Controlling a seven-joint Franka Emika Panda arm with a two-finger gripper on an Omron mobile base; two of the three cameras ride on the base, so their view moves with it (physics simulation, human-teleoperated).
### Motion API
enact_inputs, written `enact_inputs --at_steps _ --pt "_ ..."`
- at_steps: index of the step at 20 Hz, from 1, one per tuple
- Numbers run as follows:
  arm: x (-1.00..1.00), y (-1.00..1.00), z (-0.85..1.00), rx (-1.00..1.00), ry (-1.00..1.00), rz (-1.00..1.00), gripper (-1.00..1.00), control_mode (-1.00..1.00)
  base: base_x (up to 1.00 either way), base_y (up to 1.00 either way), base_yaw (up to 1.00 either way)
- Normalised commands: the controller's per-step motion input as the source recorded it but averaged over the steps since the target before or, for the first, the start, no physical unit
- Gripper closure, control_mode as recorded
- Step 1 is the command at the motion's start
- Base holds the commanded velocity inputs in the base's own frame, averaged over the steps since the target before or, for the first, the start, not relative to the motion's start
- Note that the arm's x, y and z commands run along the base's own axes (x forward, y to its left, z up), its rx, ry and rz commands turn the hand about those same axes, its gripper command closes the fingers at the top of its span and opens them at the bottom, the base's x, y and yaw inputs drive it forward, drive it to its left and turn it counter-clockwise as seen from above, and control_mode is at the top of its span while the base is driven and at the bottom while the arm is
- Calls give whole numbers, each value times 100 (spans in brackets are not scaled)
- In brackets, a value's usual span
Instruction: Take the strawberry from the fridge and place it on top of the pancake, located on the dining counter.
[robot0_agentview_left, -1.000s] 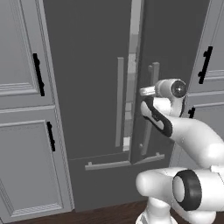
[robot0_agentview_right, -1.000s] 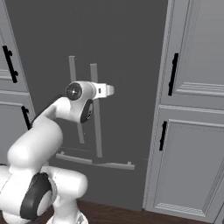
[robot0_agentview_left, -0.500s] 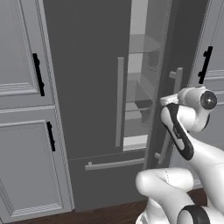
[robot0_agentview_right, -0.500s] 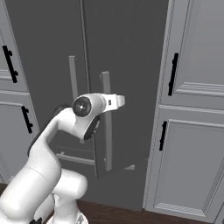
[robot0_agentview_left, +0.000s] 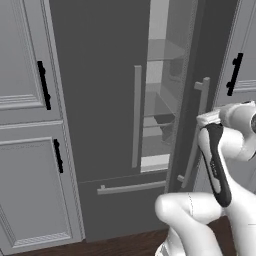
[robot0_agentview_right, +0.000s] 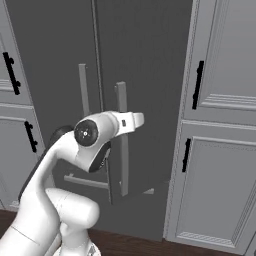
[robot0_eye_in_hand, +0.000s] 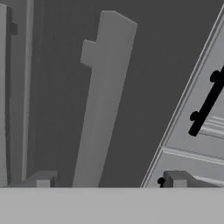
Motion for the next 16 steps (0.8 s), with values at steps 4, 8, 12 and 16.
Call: enact_inputs --at_steps 4,8,12,16 --pt "-100 3 88 -10 0 -1 -100 -100 0 0 0" --pt "-78 54 76 -26 5 -6 -100 -100 0 0 0" --pt "-39 97 42 -39 11 -7 -100 -100 0 0 0" --pt "-1 100 10 -41 8 -8 -100 -100 0 0 0"
